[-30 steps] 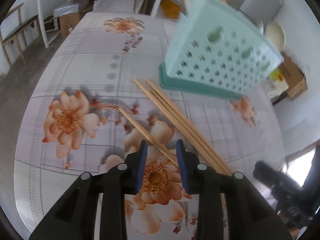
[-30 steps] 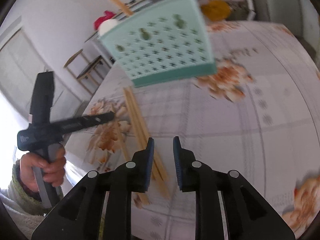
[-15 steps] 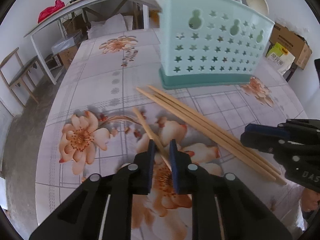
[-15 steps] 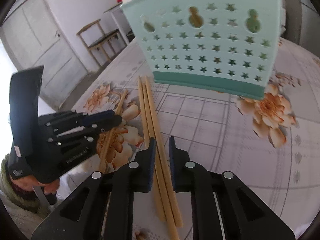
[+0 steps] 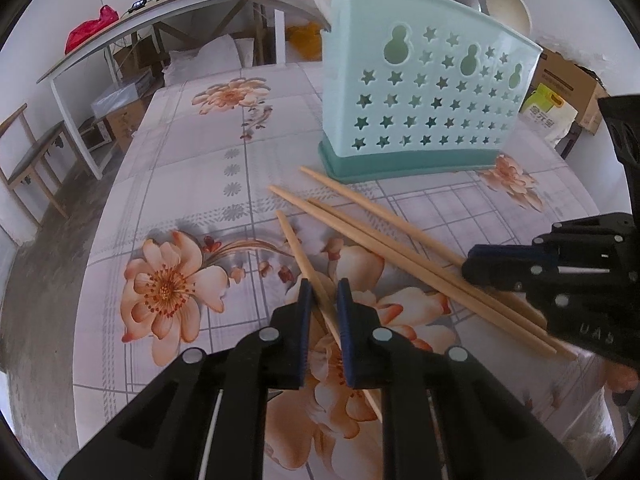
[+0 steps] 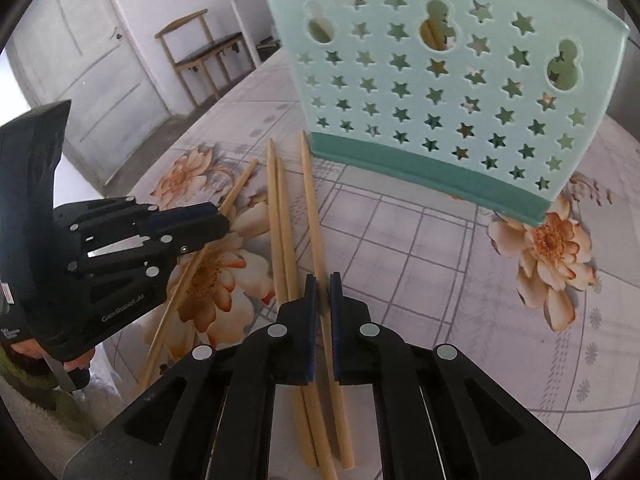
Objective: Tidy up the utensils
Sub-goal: 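Close the left gripper on a wooden chopstick while the right gripper grasps another chopstick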
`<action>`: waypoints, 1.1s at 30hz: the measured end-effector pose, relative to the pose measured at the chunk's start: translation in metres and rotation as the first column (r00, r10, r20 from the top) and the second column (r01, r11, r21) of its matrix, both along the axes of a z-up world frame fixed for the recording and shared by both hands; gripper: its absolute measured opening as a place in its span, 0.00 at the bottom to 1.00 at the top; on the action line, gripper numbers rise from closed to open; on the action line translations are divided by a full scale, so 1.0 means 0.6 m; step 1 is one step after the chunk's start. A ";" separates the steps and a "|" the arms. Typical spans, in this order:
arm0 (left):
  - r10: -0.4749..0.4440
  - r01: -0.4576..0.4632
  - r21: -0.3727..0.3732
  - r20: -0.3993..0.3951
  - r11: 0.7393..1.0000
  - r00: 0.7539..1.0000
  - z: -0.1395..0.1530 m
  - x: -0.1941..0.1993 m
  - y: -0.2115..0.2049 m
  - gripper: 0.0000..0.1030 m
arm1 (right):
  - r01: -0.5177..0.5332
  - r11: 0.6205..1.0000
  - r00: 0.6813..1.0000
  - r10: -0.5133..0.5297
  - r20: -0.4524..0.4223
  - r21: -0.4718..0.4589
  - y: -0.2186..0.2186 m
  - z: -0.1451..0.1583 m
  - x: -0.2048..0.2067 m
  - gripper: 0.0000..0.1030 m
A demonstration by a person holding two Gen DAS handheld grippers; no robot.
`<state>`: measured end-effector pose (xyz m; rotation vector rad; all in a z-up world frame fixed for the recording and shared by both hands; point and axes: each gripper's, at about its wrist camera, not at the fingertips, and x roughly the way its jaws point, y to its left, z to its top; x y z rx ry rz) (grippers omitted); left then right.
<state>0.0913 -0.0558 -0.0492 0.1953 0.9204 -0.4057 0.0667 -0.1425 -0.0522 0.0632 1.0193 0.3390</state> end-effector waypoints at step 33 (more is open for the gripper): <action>0.004 -0.008 -0.049 -0.066 0.999 0.998 0.003 0.044 0.007 0.06 | 0.203 0.975 0.979 -0.201 0.032 -0.086 -0.064 0.003 -0.030 0.04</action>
